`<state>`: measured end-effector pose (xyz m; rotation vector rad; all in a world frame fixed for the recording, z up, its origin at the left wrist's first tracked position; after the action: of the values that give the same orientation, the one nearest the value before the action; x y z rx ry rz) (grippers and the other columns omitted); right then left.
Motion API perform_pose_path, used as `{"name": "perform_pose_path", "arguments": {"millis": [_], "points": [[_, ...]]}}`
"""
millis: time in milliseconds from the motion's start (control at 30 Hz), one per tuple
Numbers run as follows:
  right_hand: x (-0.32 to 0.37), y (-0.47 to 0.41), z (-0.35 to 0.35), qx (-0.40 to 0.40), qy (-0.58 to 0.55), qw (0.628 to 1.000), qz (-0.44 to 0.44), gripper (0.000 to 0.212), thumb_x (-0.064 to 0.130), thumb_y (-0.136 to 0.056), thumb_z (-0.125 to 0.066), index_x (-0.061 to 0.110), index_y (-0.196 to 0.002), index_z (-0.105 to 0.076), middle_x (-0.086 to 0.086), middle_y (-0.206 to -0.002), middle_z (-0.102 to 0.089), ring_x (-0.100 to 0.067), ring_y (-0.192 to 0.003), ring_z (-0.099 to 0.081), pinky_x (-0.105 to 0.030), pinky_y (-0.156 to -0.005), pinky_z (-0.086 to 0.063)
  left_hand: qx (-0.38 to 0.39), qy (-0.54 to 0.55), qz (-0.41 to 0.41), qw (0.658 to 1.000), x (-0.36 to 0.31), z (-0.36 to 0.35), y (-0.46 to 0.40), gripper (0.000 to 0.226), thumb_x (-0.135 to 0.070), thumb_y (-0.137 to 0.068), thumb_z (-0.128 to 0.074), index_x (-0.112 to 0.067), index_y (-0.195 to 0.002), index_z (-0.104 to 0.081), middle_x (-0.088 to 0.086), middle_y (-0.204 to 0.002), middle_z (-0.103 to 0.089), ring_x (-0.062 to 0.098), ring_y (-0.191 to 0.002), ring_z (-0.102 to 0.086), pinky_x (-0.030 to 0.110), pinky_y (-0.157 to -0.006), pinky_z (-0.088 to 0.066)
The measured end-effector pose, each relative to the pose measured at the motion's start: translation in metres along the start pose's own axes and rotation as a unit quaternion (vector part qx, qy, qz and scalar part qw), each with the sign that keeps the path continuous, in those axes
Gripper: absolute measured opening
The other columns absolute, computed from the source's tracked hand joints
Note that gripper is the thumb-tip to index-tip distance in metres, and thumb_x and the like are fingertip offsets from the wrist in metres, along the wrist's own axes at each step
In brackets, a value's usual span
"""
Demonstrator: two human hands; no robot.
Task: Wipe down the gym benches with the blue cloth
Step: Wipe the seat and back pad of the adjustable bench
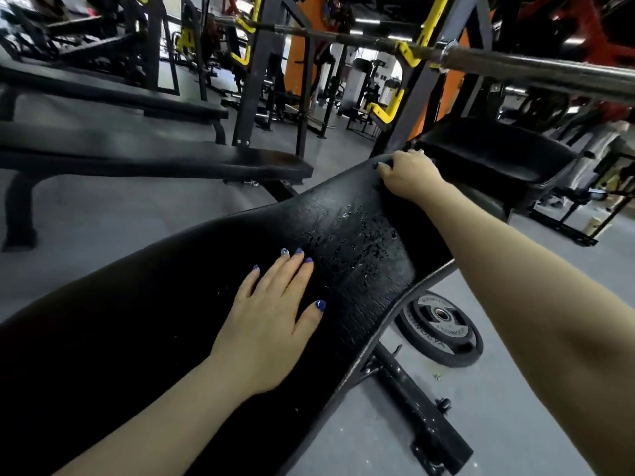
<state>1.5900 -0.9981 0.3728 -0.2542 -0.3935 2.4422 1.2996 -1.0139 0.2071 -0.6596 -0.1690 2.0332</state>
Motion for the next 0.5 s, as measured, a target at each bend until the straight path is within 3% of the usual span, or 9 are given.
{"name": "perform_pose_path", "arguments": {"millis": [100, 200, 367, 500], "points": [[0.04, -0.018, -0.014, 0.015, 0.021, 1.0, 0.01, 0.054, 0.047, -0.099, -0.041, -0.001, -0.12, -0.057, -0.03, -0.128, -0.051, -0.043, -0.124, -0.043, -0.047, -0.101, -0.039, 0.006, 0.003, 0.003, 1.0, -0.002, 0.001, 0.002, 0.07, -0.06, -0.089, 0.006, -0.031, -0.153, 0.009, -0.019, -0.158, 0.02, -0.006, -0.138, 0.029, 0.034, -0.121, 0.007], [0.081, -0.017, -0.031, 0.055, 0.014, 0.994, 0.098, 0.048, 0.047, -0.098, -0.043, 0.007, -0.115, -0.061, -0.022, -0.124, -0.056, -0.037, -0.117, -0.051, -0.042, -0.094, -0.045, 0.001, 0.02, 0.0, 1.0, -0.002, 0.002, 0.002, 0.072, -0.06, -0.088, 0.006, -0.03, -0.153, 0.005, -0.019, -0.159, 0.016, -0.006, -0.139, 0.027, 0.034, -0.121, 0.007], [0.087, 0.005, -0.029, 0.128, -0.008, 0.954, 0.269, 0.047, 0.04, -0.099, -0.049, 0.019, -0.141, -0.049, -0.003, -0.149, -0.045, -0.024, -0.138, -0.039, -0.038, -0.113, -0.031, 0.003, 0.011, -0.002, 1.0, -0.002, 0.001, 0.001, 0.072, -0.061, -0.087, 0.009, -0.031, -0.153, 0.007, -0.019, -0.158, 0.018, -0.006, -0.139, 0.027, 0.035, -0.121, 0.005], [0.029, -0.008, -0.004, 0.098, -0.015, 0.973, 0.21, 0.043, 0.04, -0.099, -0.051, 0.021, -0.137, -0.053, -0.006, -0.145, -0.05, -0.029, -0.133, -0.045, -0.042, -0.113, -0.032, 0.002, 0.003, 0.0, 1.0, -0.002, 0.001, 0.001, 0.073, -0.06, -0.086, 0.009, -0.031, -0.153, 0.007, -0.019, -0.158, 0.018, -0.006, -0.139, 0.028, 0.035, -0.121, 0.005]]}}
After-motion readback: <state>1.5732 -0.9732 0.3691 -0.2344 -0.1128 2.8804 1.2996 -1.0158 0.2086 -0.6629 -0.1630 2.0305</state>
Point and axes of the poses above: each hand's wrist, its own y-axis away from the middle knuckle, its own z-axis out of the back of the hand, x = y × z, the point moved 1 cm from there along -y, towards the middle knuckle
